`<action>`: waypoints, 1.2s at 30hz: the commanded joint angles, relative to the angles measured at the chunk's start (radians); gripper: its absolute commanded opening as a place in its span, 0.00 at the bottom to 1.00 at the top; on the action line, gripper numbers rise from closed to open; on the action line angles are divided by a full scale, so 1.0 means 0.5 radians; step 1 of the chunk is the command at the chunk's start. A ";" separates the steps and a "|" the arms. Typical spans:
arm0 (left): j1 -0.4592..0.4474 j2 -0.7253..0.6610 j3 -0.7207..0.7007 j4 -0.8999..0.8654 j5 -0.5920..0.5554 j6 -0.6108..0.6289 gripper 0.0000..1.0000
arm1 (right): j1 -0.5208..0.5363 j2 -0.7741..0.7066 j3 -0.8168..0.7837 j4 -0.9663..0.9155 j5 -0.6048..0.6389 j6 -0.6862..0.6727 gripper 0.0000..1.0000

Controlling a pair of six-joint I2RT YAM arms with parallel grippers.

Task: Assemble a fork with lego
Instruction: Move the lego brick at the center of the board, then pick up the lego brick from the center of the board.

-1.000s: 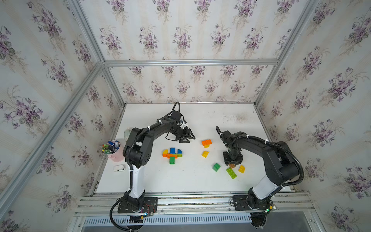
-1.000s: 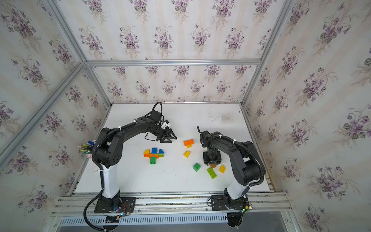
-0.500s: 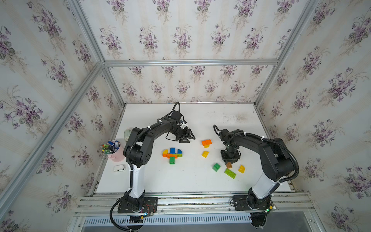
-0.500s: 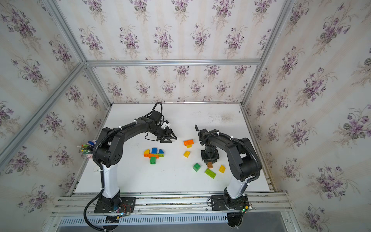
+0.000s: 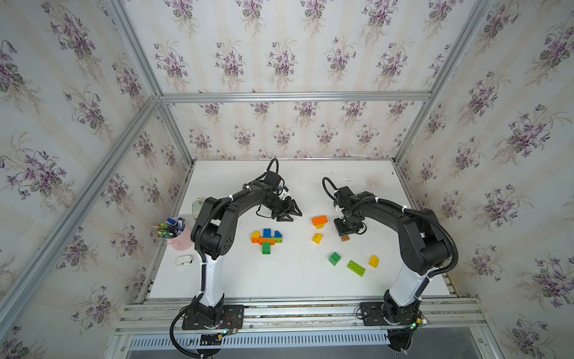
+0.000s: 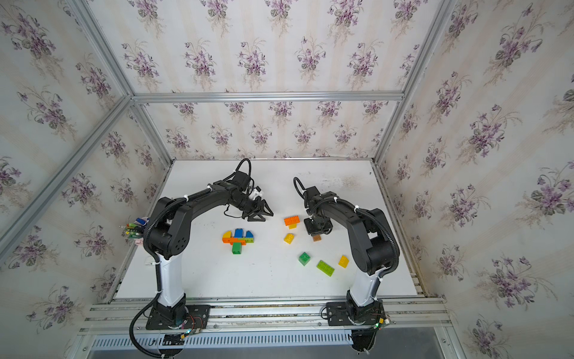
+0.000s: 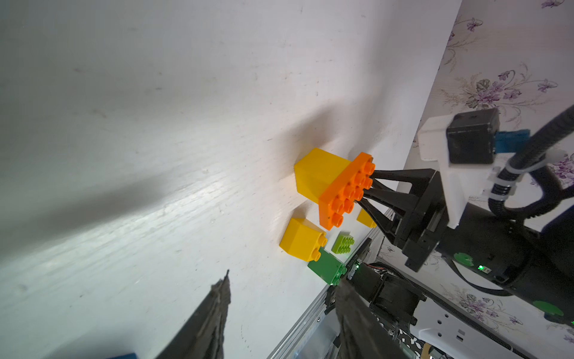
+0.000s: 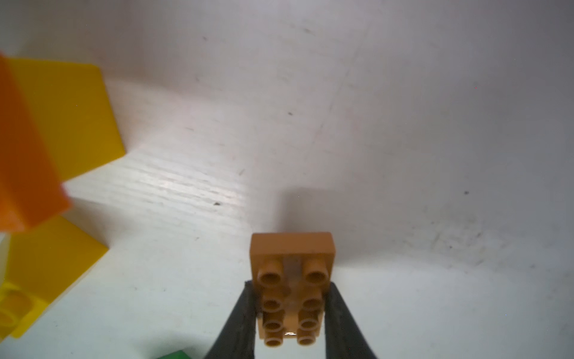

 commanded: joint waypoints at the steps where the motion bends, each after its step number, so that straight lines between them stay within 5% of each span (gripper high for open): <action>1: 0.002 -0.012 0.040 -0.026 -0.018 -0.011 0.57 | 0.005 0.003 -0.008 0.003 -0.060 -0.455 0.30; 16: 0.002 -0.016 0.079 -0.104 -0.042 0.008 0.57 | -0.008 0.060 0.002 0.185 -0.105 -0.533 0.52; 36: 0.003 -0.023 0.014 -0.030 0.004 -0.054 0.57 | 0.033 0.018 -0.130 0.354 -0.074 -0.462 0.27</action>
